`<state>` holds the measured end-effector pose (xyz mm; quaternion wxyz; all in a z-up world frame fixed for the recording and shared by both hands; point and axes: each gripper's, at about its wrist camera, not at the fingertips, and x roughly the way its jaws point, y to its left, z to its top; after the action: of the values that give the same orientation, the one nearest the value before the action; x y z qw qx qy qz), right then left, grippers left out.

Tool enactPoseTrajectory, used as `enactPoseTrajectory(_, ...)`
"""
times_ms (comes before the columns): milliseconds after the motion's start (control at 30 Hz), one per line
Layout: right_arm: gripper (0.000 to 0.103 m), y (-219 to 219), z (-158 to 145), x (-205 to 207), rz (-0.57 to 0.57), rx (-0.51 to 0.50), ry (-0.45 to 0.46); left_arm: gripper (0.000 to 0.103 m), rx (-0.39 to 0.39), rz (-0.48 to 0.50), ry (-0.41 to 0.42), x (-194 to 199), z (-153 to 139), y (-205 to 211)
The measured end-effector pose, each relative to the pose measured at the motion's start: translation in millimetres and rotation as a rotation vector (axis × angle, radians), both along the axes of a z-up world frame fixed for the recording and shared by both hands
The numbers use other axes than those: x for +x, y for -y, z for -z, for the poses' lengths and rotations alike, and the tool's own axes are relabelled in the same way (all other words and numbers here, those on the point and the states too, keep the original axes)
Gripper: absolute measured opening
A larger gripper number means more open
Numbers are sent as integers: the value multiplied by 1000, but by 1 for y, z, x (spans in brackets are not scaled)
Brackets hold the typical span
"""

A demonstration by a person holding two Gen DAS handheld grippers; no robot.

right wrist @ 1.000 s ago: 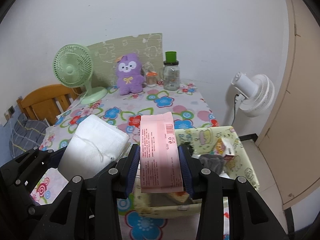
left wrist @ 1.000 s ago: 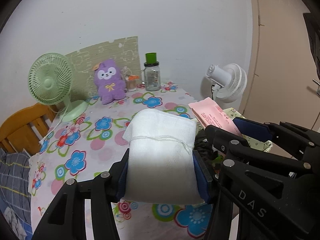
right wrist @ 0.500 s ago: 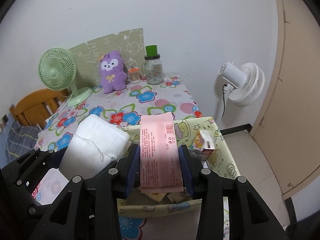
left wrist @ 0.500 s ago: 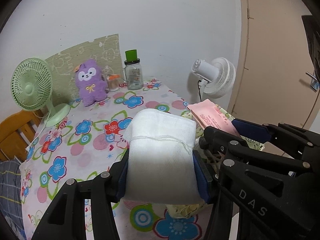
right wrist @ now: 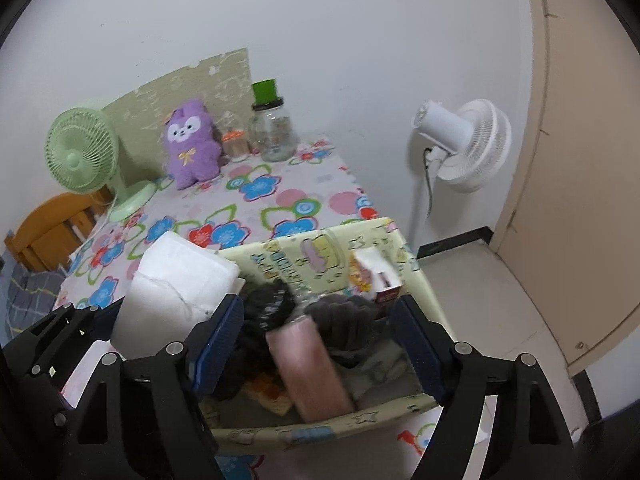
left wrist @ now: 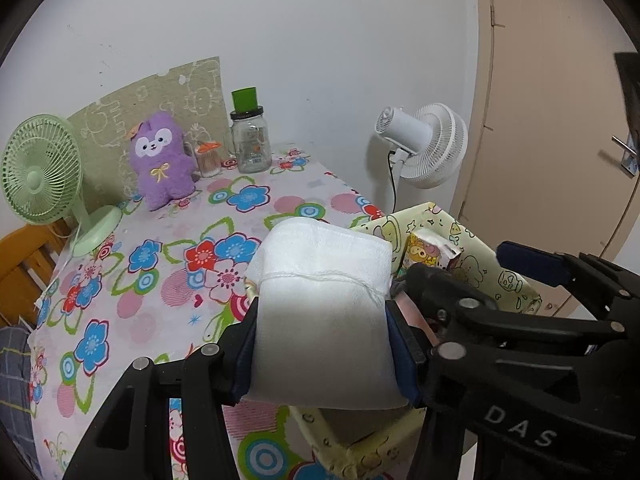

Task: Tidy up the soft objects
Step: 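Lower the pink packet into the box with right tool while left lowers cotton pads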

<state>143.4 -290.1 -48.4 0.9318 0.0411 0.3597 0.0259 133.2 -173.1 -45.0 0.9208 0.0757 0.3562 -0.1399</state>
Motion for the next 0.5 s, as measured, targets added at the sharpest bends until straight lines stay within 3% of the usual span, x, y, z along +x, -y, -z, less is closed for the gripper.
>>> enactPoseTrajectory(500, 80, 27, 1, 2, 89, -68, 5, 64, 4, 24, -32, 18, 14, 28)
